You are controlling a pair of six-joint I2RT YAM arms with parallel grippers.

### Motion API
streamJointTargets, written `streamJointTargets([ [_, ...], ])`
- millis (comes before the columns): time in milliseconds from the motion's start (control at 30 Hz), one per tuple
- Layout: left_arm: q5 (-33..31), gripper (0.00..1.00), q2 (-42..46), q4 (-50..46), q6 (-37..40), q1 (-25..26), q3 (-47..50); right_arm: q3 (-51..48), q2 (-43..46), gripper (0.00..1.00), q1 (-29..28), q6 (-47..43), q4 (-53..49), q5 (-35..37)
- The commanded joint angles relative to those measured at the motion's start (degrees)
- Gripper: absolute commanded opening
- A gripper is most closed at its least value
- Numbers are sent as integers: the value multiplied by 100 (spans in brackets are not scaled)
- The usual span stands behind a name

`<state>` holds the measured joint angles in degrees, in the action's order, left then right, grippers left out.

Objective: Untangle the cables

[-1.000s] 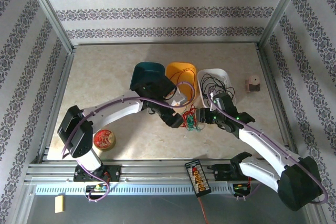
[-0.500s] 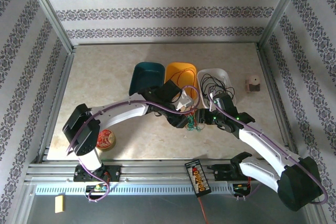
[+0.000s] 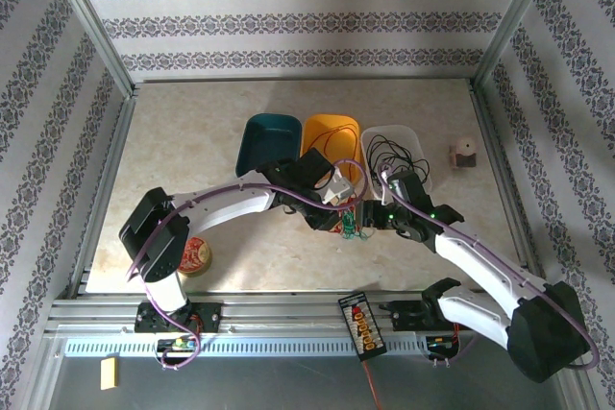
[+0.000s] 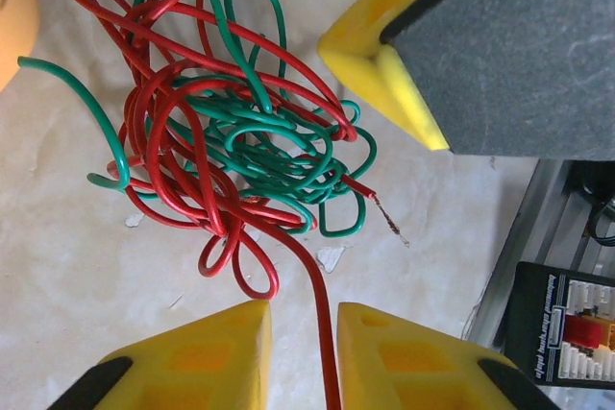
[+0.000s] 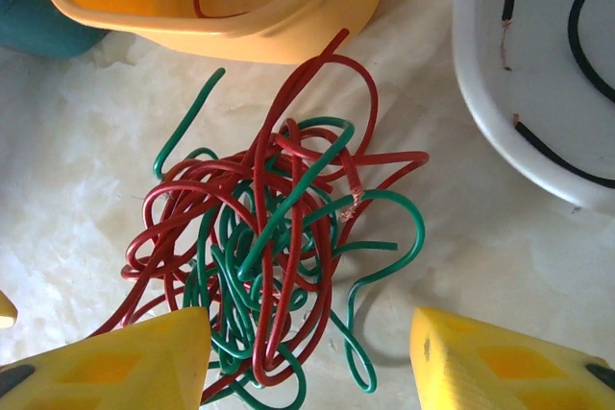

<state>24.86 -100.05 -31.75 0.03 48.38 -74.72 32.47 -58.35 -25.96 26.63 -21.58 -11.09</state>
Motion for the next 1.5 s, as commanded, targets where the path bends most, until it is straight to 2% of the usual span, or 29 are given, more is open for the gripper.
streamJointTargets([
  [0,36,18,-54,-227,75,58,-65,131,-66,57,-147,-139,-34,-60],
  [133,-29,0,50,-194,60,57,-3,244,-298,57,-370,-262,-59,-68],
  [333,-71,0,337,81,-38,55,127,600,-1092,57,-598,-379,34,-69],
  [467,16,0,808,446,-89,51,316,858,-1682,51,-569,-259,-138,189],
  [600,405,0,1327,817,-363,-51,439,928,-1941,41,-440,-180,-236,189],
  [800,860,0,1957,1403,-831,-365,471,894,-2062,17,-340,-167,-396,116],
  [867,1150,0,2133,1822,-1155,-568,509,871,-2080,13,-331,-192,-449,60],
  [1000,1462,0,2425,2434,-1585,-900,376,799,-2033,12,-331,-203,-522,26],
  [1200,1182,0,2924,3121,-1907,-1373,-32,600,-1968,9,-263,-156,-567,52],
  [1333,1311,0,3135,4009,-2478,-1737,-293,450,-1934,3,-196,-123,-574,134],
  [1467,1401,0,3172,4558,-2760,-1826,-634,384,-1935,0,-149,-113,-584,81],
])
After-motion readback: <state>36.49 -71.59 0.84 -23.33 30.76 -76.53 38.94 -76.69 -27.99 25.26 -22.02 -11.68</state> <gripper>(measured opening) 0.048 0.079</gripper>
